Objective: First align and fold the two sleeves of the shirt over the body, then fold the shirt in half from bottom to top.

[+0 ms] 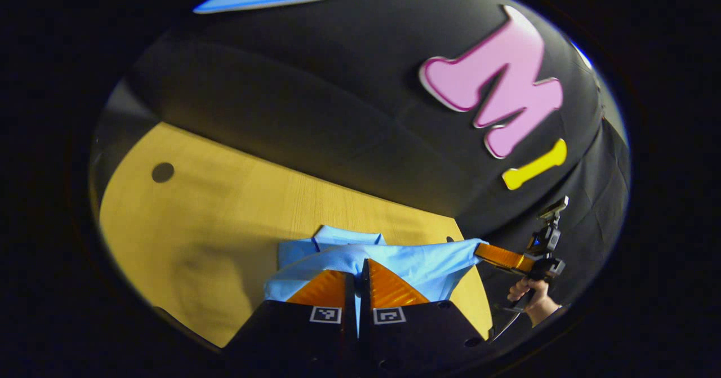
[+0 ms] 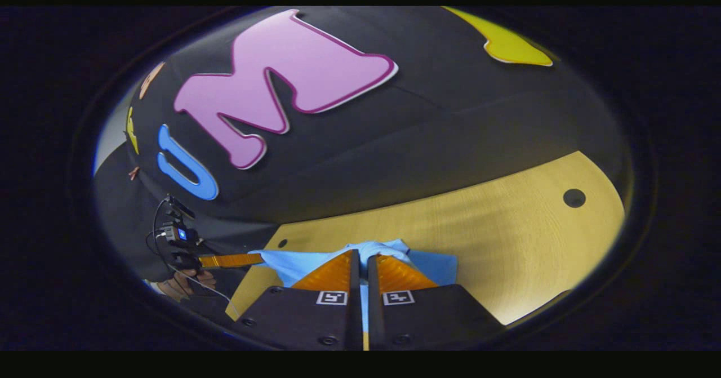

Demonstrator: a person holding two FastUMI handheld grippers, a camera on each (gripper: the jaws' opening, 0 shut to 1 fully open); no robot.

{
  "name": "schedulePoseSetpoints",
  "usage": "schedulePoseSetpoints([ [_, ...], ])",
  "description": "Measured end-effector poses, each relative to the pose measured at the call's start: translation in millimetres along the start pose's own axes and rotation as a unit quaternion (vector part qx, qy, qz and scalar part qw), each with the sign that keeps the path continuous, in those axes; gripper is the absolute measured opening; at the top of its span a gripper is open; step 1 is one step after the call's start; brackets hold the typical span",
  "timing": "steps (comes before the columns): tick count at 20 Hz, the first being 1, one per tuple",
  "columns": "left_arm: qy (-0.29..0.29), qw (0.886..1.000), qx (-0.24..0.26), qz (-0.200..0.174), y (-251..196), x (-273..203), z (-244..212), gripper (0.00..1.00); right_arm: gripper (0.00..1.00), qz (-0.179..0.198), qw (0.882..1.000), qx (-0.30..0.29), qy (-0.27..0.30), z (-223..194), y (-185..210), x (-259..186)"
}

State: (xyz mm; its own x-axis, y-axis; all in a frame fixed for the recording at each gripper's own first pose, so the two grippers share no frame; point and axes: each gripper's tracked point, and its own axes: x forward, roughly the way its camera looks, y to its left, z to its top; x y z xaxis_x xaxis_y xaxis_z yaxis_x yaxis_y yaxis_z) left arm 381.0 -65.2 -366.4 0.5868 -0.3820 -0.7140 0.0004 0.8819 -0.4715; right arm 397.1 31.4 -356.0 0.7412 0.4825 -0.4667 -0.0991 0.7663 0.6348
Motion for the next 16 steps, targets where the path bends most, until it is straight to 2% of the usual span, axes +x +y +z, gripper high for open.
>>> schedulePoseSetpoints([
  [1, 0.024, 0.999, 0.009, 0.037, 24.4, 18.5, -9.8, 0.06, 0.08, -0.018, 1.000, 0.006, 0.016, -10.7, -20.8, 27.9],
  [2, 0.042, 0.997, -0.008, 0.061, 44.2, 44.6, -23.9, 0.06, 0.08, -0.029, 0.999, 0.006, 0.028, -22.8, -38.5, 48.7],
  [4, 0.012, 0.998, -0.028, 0.059, 50.2, 59.5, -10.5, 0.06, 0.08, -0.038, 0.998, -0.015, 0.048, -43.2, -50.7, 68.8],
  [5, -0.003, 0.998, -0.032, 0.054, 49.2, 63.2, -0.9, 0.06, 0.14, -0.048, 0.997, -0.029, 0.055, -52.5, -57.7, 71.5],
  [6, -0.016, 0.998, -0.026, 0.061, 52.7, 63.8, 11.4, 0.06, 0.14, -0.055, 0.996, -0.039, 0.062, -58.4, -63.2, 74.8],
  [7, -0.022, 0.997, -0.020, 0.078, 60.6, 67.9, 17.5, 0.06, 0.08, -0.062, 0.995, -0.042, 0.069, -63.0, -65.0, 76.1],
  [9, -0.010, 0.994, -0.014, 0.107, 80.0, 78.1, 11.2, 0.07, 0.17, -0.071, 0.994, -0.044, 0.071, -67.9, -64.0, 78.6],
  [10, 0.000, 0.991, -0.008, 0.133, 91.5, 79.8, 6.8, 0.13, 0.28, -0.079, 0.993, -0.050, 0.067, -61.3, -63.3, 71.2],
  [11, 0.006, 0.989, 0.002, 0.149, 99.4, 79.2, 2.7, 0.07, 0.19, -0.085, 0.993, -0.054, 0.061, -55.4, -62.2, 67.5],
  [12, 0.009, 0.987, 0.010, 0.158, 102.3, 77.8, 3.3, 0.37, 0.46, -0.087, 0.993, -0.060, 0.056, -48.6, -57.9, 63.2],
  [14, -0.004, 0.987, 0.019, 0.158, 95.5, 57.0, 16.4, 0.96, 0.79, -0.091, 0.991, -0.087, 0.042, -37.1, -51.6, 52.3],
  [15, -0.013, 0.988, 0.022, 0.155, 91.4, 50.9, 20.8, 0.97, 0.96, -0.092, 0.990, -0.103, 0.036, -32.3, -48.8, 45.3],
  [16, -0.021, 0.988, 0.029, 0.149, 83.4, 36.0, 26.3, 0.96, 0.96, -0.092, 0.989, -0.116, 0.030, -25.2, -41.9, 33.5],
])
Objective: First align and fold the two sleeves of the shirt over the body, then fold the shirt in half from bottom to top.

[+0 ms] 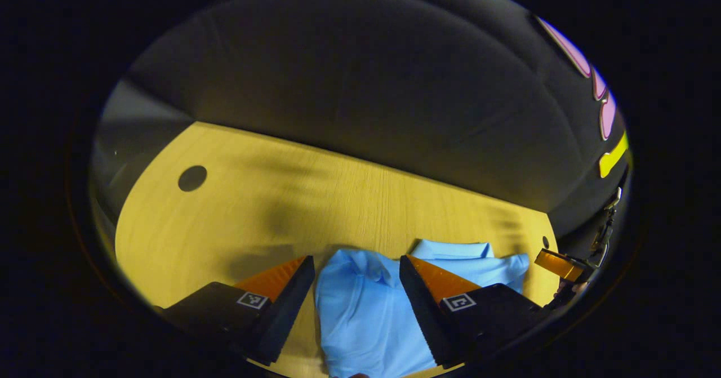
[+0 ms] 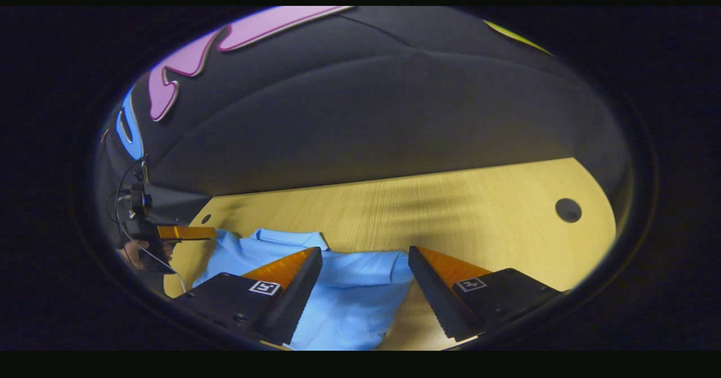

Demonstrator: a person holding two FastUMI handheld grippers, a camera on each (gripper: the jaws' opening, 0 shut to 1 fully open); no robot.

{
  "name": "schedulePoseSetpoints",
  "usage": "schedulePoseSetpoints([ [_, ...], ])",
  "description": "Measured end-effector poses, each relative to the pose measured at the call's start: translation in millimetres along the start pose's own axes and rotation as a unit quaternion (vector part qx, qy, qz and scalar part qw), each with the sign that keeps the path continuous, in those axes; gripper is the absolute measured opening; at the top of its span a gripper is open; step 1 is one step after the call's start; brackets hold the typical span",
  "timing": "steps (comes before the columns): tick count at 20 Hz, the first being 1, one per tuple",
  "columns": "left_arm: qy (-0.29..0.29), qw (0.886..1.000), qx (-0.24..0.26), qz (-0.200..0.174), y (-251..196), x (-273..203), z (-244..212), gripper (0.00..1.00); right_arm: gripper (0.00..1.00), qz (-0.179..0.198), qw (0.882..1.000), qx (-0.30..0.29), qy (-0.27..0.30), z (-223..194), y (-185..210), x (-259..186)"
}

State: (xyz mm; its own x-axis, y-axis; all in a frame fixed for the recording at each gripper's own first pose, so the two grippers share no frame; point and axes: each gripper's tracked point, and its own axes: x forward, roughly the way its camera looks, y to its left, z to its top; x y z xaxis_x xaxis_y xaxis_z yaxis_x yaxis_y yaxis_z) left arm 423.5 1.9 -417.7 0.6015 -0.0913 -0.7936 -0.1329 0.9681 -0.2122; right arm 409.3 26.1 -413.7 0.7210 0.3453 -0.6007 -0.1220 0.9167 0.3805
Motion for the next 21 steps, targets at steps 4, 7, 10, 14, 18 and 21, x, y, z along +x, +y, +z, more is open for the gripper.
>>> schedulePoseSetpoints([
  [4, -0.068, 0.994, 0.077, -0.033, -16.1, -92.8, 16.6, 0.97, 0.96, -0.014, 0.997, -0.058, -0.058, 36.3, 23.0, -68.3],
  [7, -0.116, 0.982, 0.142, -0.037, -28.2, -177.2, -1.5, 0.97, 0.98, -0.033, 0.990, -0.083, -0.110, 60.0, 54.7, -139.9],
  [10, -0.174, 0.969, 0.172, -0.042, -48.7, -280.5, -29.3, 0.97, 0.98, -0.055, 0.981, -0.082, -0.167, 71.6, 89.7, -230.0],
  [14, -0.247, 0.953, 0.162, -0.069, -68.2, -412.6, -62.4, 0.97, 0.98, -0.098, 0.966, -0.074, -0.228, 40.9, 131.1, -344.8],
  [18, -0.304, 0.932, 0.178, -0.082, -77.9, -494.9, -120.9, 0.97, 0.98, -0.125, 0.955, -0.088, -0.253, -6.5, 177.1, -434.7],
  [21, -0.317, 0.927, 0.175, -0.094, -81.3, -532.8, -155.7, 0.97, 0.98, -0.140, 0.943, -0.110, -0.280, -27.3, 208.2, -492.6],
])
